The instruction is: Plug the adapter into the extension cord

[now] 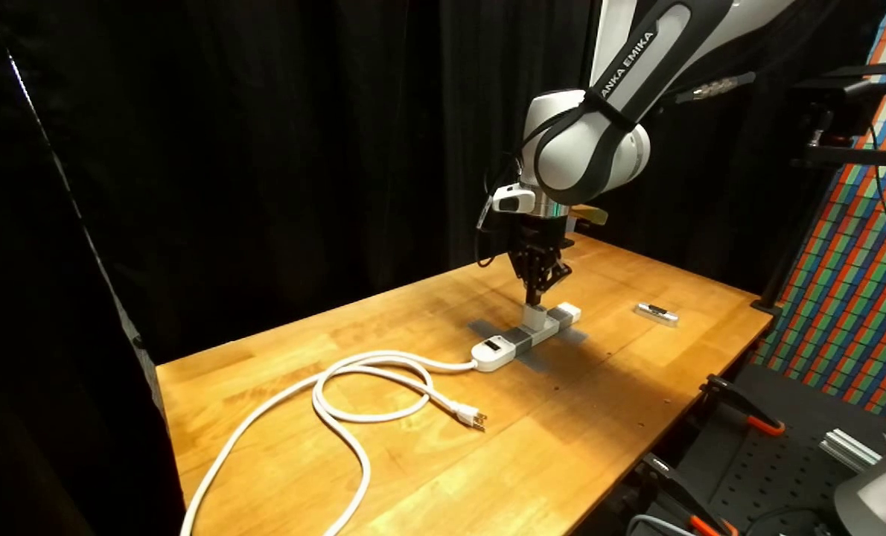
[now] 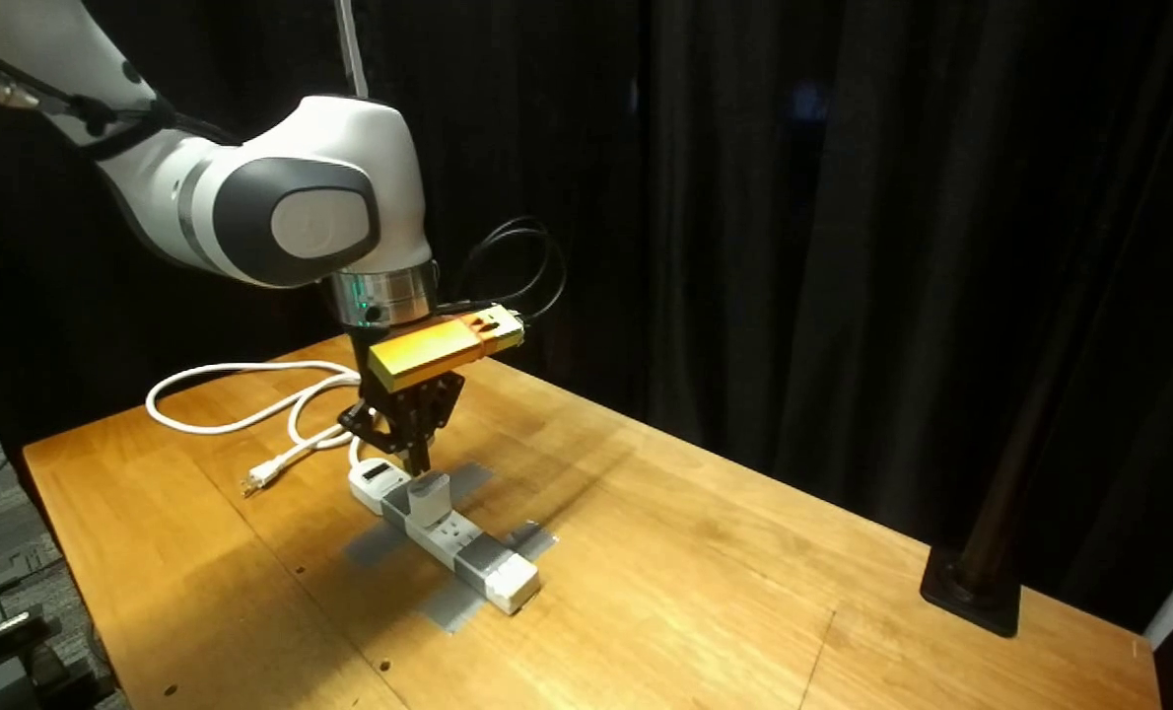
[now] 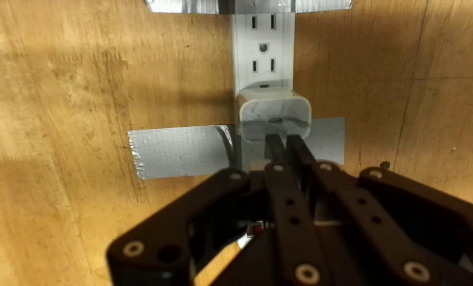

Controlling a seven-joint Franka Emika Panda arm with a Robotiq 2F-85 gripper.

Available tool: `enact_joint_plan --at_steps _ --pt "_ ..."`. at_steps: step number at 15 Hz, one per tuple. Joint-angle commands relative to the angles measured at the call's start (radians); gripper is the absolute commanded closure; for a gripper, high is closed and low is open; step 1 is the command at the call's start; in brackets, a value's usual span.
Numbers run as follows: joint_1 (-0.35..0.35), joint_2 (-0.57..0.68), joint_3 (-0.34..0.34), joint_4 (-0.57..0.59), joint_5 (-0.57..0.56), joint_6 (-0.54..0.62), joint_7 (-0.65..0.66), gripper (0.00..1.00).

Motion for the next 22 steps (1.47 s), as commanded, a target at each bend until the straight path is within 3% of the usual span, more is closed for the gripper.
enact_joint_plan --at_steps 1,10,15,22 --pt "-0.001 0.019 -0.012 0.039 -0.013 -0.028 -0.033 0.90" --pt "-0.022 0.065 0.011 0.058 0.040 -0.035 -0.082 0.91" --pt "-0.051 0.074 0.047 0.046 0.144 -0.038 -0.148 0.89" --pt "-0.077 0.092 0.044 0.047 0.247 -0.052 -0.193 0.90"
